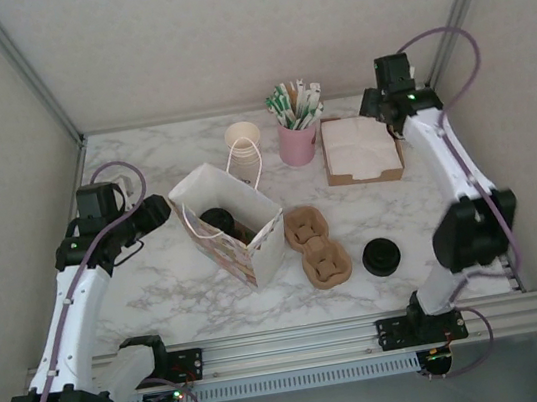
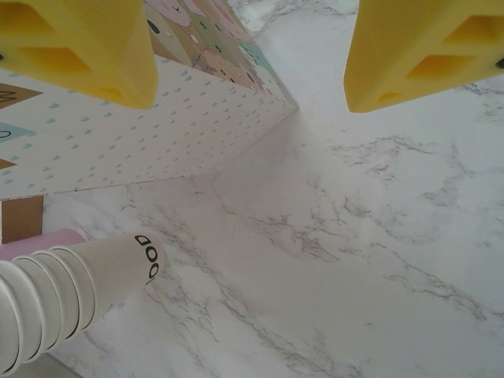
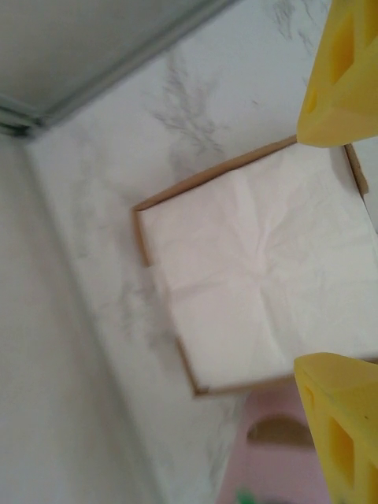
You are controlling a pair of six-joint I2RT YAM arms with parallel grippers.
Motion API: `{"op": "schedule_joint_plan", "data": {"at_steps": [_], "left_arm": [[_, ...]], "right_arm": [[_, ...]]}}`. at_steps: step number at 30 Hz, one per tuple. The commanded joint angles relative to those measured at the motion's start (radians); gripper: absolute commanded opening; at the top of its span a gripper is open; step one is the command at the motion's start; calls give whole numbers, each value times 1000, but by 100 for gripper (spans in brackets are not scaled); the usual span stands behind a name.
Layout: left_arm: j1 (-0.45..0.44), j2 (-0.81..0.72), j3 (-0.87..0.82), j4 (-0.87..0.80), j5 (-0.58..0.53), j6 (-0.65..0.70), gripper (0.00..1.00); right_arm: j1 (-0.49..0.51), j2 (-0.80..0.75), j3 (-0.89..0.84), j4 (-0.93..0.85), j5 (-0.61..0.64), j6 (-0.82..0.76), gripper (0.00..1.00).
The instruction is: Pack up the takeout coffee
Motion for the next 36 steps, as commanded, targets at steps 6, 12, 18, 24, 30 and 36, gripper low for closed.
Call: {"op": "schedule_joint_plan", "data": {"at_steps": [6, 12, 18, 24, 30, 36], "left_arm": [[10, 7, 2, -29, -25, 22, 64], [10, 13, 4, -29, -31, 25, 65], [13, 21, 9, -30, -32, 26, 65], [12, 27, 13, -34, -29, 27, 65], [13, 21, 11, -37, -31, 30, 65], [13, 19, 10, -35, -19, 28, 65]], "right_arm": [[-32, 358, 179, -131, -89, 5, 73], [-32, 456, 256, -146, -108, 13, 72], [-32, 506, 275, -164, -97, 8, 67], [-32, 532, 266, -157, -145, 9, 62], [-33, 514, 241, -141, -158, 15, 49], [-32, 442, 207, -127, -174, 15, 21]]}}
